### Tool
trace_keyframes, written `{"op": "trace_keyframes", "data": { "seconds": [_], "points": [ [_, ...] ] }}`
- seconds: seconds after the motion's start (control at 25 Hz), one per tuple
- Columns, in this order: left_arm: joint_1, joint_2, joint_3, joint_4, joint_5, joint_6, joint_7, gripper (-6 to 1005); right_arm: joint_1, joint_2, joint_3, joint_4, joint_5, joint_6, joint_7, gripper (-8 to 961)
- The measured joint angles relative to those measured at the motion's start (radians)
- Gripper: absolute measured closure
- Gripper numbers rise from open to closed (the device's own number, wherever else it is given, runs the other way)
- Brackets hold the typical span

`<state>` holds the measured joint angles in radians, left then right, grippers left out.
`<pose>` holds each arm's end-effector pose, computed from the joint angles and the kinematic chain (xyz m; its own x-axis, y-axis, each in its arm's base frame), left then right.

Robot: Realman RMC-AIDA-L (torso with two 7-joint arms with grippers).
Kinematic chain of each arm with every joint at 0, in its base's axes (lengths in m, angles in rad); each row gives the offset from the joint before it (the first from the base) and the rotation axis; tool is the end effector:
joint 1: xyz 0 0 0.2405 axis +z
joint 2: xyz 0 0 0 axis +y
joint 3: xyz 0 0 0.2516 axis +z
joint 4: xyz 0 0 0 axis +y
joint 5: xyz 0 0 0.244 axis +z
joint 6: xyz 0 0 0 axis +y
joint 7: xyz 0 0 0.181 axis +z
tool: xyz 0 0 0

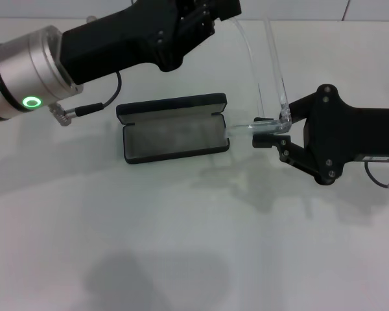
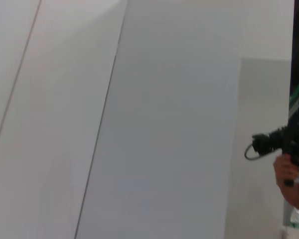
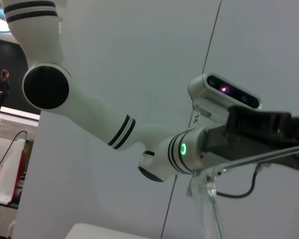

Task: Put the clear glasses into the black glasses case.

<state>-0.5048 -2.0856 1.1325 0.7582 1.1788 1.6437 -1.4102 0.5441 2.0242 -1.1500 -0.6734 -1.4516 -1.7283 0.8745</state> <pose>-0.1306 0.3691 0.0031 0.4729 0.1190 0.8730 0.2445 -0.9697 -0.0002 0.1665 0.3466 -0.0279 0.6958 0.3083 -0.6487 0.1942 -0.9503 -0.2434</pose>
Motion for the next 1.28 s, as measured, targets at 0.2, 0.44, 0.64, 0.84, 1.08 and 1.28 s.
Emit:
{"op": "trace_keyframes", "data": {
  "seconds": [0.2,0.44,0.64,0.84,1.08,1.28],
  "points": [
    [0.019,-0.001,0.001,0.014,-0.049,0.046,0.029,949,0.003,-0.001,-0.034,0.001,-0.004,0.017,0.004,869],
    [-0.005,0.000,0.070,0.008,-0.020,0.047,0.071,949,0.025,0.003,-0.111,0.000,0.007,0.051,0.007,869],
    [-0.016,-0.003,0.082,-0.015,0.039,0.013,0.059,948,0.027,0.003,-0.145,-0.018,0.053,0.038,0.008,868],
    [-0.011,0.003,0.077,-0.023,0.047,0.003,-0.062,948,0.003,0.001,-0.147,-0.066,0.067,0.029,0.008,868],
    [-0.008,0.011,0.075,-0.029,0.051,-0.001,-0.146,948,-0.006,0.002,-0.147,-0.091,0.082,0.024,0.008,869],
    [-0.015,0.011,0.075,-0.030,0.086,0.000,-0.192,948,-0.005,-0.001,-0.147,-0.101,0.105,0.016,0.007,868]
  ]
}}
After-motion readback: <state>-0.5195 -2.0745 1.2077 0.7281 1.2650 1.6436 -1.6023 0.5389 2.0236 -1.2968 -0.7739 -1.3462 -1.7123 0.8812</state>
